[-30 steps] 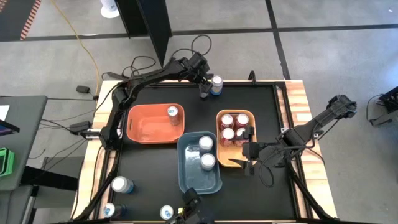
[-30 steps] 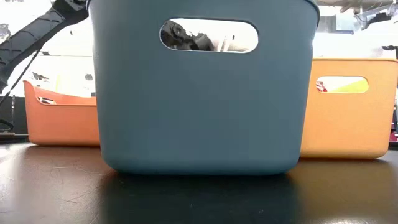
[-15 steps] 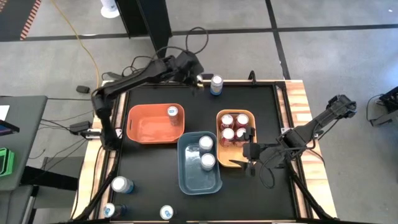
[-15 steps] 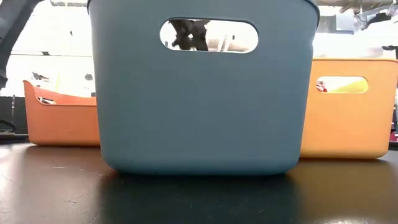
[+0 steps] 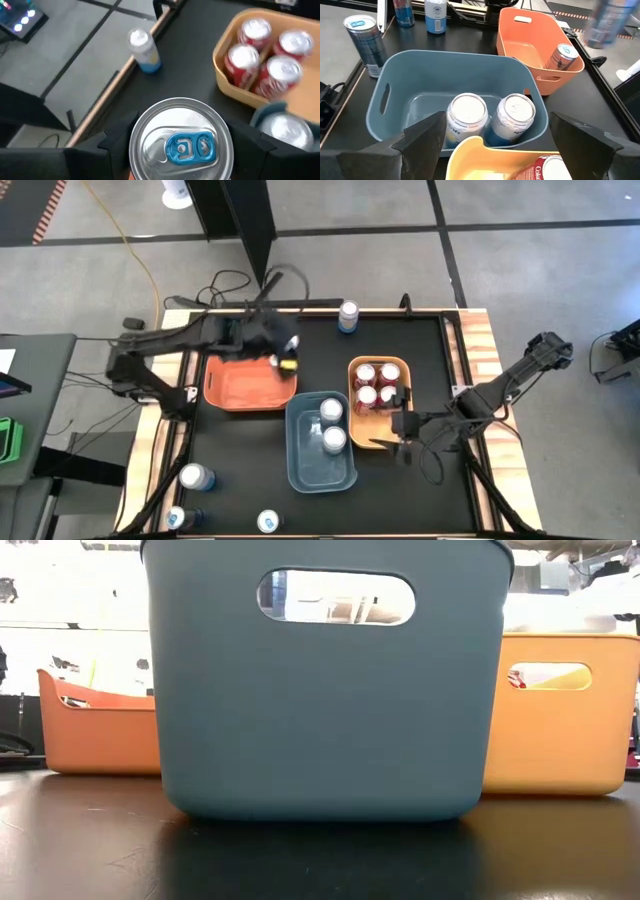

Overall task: Sort soda cans
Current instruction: Put the top blue soda can into the orange bin

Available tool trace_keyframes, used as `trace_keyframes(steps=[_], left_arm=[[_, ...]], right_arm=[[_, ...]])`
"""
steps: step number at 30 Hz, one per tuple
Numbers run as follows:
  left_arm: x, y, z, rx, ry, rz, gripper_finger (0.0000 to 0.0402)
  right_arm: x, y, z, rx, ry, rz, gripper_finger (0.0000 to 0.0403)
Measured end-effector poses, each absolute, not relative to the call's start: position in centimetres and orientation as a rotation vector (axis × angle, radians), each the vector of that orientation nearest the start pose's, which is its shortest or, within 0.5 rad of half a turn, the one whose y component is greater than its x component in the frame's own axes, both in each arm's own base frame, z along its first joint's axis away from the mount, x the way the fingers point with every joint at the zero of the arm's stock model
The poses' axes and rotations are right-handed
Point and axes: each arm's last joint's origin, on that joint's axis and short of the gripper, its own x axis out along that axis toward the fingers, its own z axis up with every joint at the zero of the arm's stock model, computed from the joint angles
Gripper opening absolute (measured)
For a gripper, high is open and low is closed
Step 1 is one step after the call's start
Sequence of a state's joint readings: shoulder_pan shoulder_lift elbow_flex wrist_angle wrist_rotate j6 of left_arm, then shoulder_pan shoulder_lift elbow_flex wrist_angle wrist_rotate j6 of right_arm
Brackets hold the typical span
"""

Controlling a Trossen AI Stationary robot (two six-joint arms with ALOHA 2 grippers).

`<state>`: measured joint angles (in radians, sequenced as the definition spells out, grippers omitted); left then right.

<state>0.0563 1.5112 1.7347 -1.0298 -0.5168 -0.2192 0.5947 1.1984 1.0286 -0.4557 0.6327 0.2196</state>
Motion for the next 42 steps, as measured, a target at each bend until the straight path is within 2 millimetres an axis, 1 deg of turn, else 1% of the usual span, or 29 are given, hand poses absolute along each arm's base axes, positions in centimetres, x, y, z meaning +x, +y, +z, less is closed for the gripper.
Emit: trace_keyframes(steps=[4,7,11,13,16,19,23,26,35,39,42], left_arm=[[27.6,0.7,38.6,-0.022,0.735,0.668,0.0232],[26.1,-0.7,37.3,-0.056,0.697,0.665,0.0232],[24.6,-2.2,35.5,-0.086,0.677,0.638,0.0232],[24.2,-2.5,34.5,-0.104,0.686,0.636,0.0232],[23.9,-2.6,32.8,-0.114,0.715,0.656,0.0232],[24.1,-2.7,30.9,-0.116,0.726,0.661,0.0232],[24.6,-2.8,29.3,-0.145,0.689,0.632,0.0232],[24.6,-2.6,27.9,-0.149,0.705,0.641,0.0232],[24.7,-1.8,25.6,-0.200,0.676,0.675,0.0232],[24.5,-1.1,24.3,-0.216,0.702,0.675,0.0232],[24.6,-0.7,23.9,-0.232,0.687,0.681,0.0232]], right_arm=[[21.4,12.9,31.4,-0.148,0.500,-0.077,0.0368],[21.4,13.0,31.4,-0.148,0.497,-0.071,0.0368],[21.4,13.0,31.4,-0.146,0.495,-0.074,0.0368],[21.5,12.8,31.4,-0.149,0.494,-0.079,0.0368],[21.6,12.6,31.5,-0.146,0.492,-0.087,0.0368],[21.8,12.5,31.5,-0.141,0.490,-0.096,0.0368],[21.8,12.4,31.5,-0.138,0.486,-0.098,0.0368],[21.8,12.4,31.6,-0.136,0.483,-0.097,0.0368],[21.8,12.4,31.5,-0.141,0.485,-0.096,0.0368],[21.8,12.4,31.5,-0.144,0.485,-0.095,0.0368],[21.8,12.4,31.5,-0.146,0.485,-0.095,0.0368]])
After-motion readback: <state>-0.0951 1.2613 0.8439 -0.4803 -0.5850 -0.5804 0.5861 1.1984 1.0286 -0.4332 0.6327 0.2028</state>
